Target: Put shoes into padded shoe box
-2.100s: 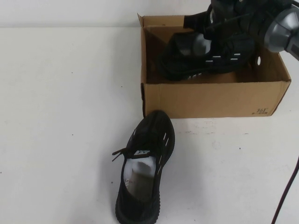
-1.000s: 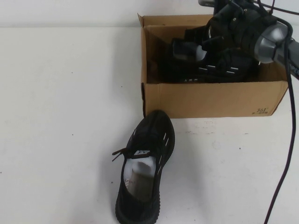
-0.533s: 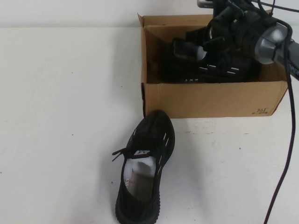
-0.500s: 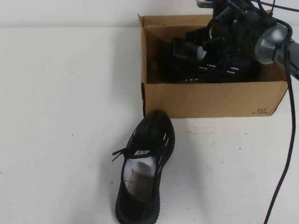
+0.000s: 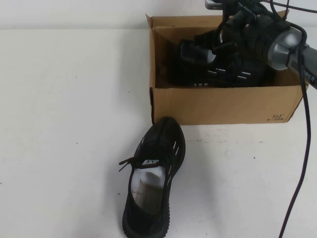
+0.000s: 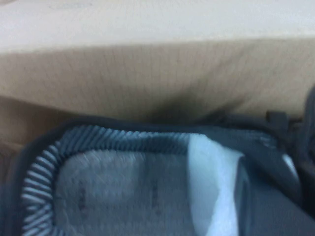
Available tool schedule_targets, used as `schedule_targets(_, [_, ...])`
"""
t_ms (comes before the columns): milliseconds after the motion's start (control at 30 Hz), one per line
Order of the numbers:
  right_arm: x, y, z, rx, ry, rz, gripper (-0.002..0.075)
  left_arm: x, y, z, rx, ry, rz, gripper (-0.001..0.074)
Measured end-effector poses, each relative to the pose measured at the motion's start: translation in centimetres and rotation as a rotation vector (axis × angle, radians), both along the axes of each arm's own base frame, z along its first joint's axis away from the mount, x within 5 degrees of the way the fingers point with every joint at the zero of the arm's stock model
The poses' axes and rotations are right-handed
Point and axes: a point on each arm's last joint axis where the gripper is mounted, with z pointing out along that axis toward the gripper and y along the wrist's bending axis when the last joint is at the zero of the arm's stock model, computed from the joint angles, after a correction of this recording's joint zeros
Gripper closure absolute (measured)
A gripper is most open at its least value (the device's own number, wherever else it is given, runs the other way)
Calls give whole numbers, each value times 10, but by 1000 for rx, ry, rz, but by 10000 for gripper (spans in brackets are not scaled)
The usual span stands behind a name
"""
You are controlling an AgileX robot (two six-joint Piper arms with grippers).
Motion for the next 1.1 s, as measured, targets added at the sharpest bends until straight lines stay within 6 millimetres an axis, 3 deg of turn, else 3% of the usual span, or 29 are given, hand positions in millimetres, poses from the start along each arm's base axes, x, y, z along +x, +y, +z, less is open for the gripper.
schedule_targets(100, [1, 1, 1, 0, -15, 8, 561, 0, 0, 0, 0, 0, 0, 738])
schedule_targets(233, [2, 1, 3, -3, -33, 19, 355, 0, 0, 0, 0, 0, 0, 738])
schedule_targets(333, [1, 1, 5, 4, -31, 19, 281, 0, 0, 0, 0, 0, 0, 738])
schedule_targets(400, [-2, 0, 11, 8, -25, 16, 274, 0, 0, 0, 0, 0, 0, 738])
schedule_targets(500, [-14, -2, 33, 11, -10, -2, 309, 0, 0, 0, 0, 0, 0, 738])
schedule_targets(567, [-28, -3, 52, -5, 3, -7, 372, 0, 0, 0, 0, 0, 0, 738])
schedule_targets(733, [-89, -6, 107, -43, 16, 45, 617, 0, 0, 0, 0, 0, 0, 738])
schedule_targets(800, [-114, -11, 121, -46, 11, 65, 680, 0, 0, 0, 0, 0, 0, 738])
schedule_targets(967, [-177, -26, 151, -47, -6, 113, 726, 0, 0, 0, 0, 0, 0, 738])
schedule_targets(1100, [-222, -36, 160, -66, 3, 163, 731, 0, 0, 0, 0, 0, 0, 738])
